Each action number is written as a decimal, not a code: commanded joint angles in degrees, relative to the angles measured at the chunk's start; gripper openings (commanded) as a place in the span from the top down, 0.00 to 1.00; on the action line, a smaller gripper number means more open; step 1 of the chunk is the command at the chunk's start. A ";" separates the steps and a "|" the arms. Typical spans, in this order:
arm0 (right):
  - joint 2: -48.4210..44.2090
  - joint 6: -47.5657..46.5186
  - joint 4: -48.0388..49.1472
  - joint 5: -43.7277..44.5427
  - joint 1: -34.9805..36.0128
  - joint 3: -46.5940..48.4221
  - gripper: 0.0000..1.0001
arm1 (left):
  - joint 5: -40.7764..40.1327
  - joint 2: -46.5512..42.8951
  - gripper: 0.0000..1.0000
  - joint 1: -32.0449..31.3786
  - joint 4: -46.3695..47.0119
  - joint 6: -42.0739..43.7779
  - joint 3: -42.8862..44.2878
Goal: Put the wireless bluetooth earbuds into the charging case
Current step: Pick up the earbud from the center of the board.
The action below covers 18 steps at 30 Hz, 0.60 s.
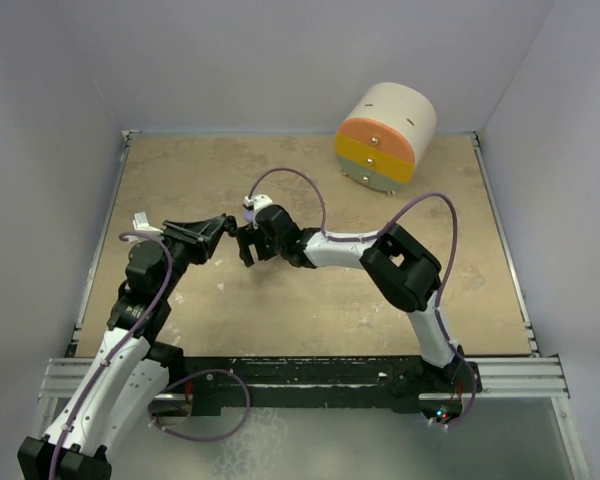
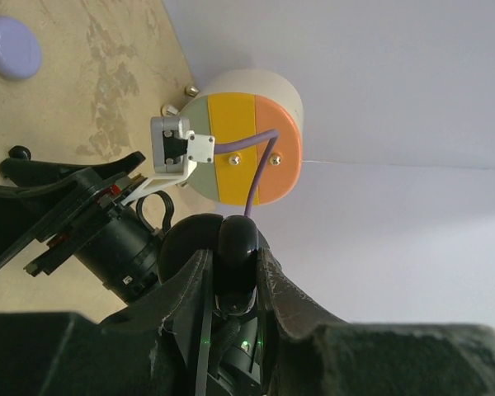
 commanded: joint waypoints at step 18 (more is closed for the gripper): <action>-0.72 7.83 -22.16 15.01 0.42 12.47 0.15 | -3.05 -1.03 1.00 0.48 0.79 0.33 5.00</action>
